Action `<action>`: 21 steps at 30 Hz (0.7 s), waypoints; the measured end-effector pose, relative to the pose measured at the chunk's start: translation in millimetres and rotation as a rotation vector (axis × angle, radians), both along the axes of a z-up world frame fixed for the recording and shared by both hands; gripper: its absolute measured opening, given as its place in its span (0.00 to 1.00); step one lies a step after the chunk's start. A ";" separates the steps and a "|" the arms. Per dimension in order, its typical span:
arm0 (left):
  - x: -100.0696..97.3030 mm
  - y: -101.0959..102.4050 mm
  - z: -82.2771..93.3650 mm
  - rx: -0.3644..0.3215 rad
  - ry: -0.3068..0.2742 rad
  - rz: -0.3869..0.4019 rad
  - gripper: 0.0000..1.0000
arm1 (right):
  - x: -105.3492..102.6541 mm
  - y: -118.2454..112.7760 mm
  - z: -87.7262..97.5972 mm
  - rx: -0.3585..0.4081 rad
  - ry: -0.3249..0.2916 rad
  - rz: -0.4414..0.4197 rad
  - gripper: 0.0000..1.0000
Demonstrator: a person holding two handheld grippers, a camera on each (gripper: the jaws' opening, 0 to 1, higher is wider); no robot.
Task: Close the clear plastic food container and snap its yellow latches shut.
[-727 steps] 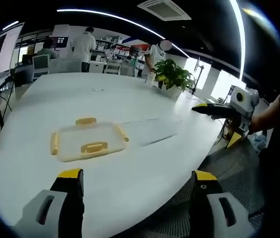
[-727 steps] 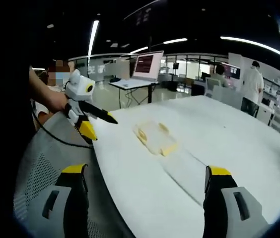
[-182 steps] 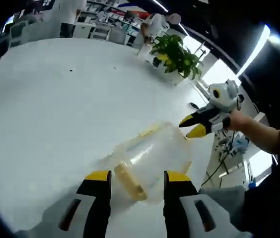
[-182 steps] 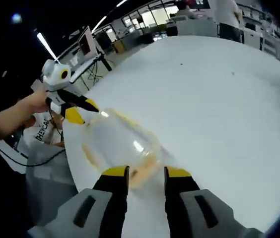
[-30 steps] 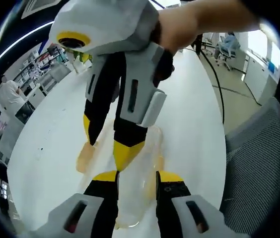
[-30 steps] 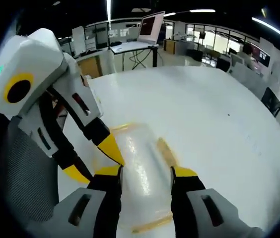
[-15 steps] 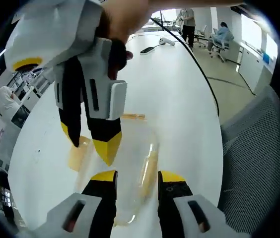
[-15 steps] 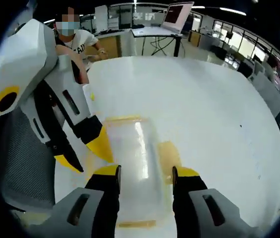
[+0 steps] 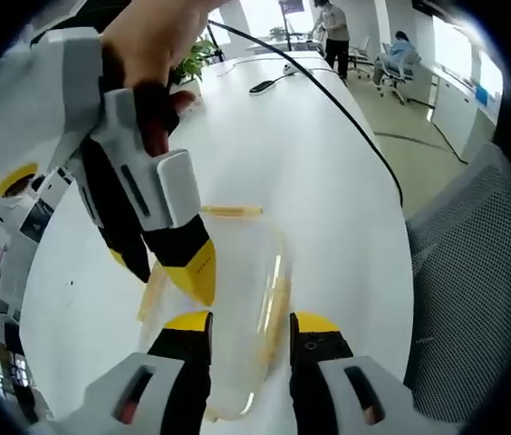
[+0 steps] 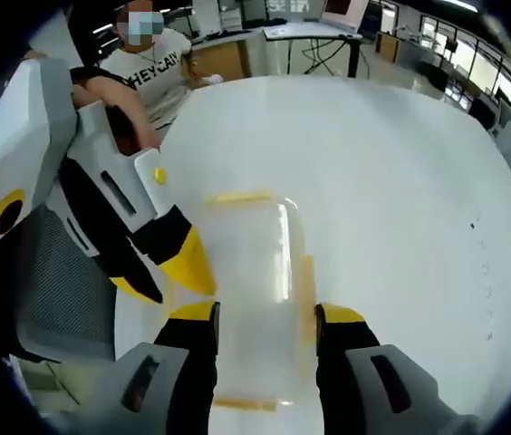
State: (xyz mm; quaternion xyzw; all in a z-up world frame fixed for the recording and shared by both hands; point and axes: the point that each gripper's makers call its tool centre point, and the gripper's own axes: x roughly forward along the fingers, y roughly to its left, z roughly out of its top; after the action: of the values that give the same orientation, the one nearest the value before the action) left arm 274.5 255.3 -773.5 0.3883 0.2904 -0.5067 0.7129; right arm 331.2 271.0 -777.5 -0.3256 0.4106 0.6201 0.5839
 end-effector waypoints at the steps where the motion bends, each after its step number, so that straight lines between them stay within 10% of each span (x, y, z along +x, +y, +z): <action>1: 0.0 0.5 -0.6 0.004 0.000 -0.004 0.27 | -0.8 0.8 -0.2 -0.009 0.005 0.014 0.40; 21: 3.9 2.0 -2.7 -0.034 -0.011 -0.045 0.29 | -0.8 0.9 -7.3 -0.215 0.084 0.079 0.40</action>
State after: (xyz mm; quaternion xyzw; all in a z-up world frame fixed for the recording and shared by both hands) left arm 278.4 257.4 -776.3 0.3853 0.2690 -0.5254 0.7093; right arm 330.4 271.9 -784.8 -0.3759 0.4857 0.6081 0.5030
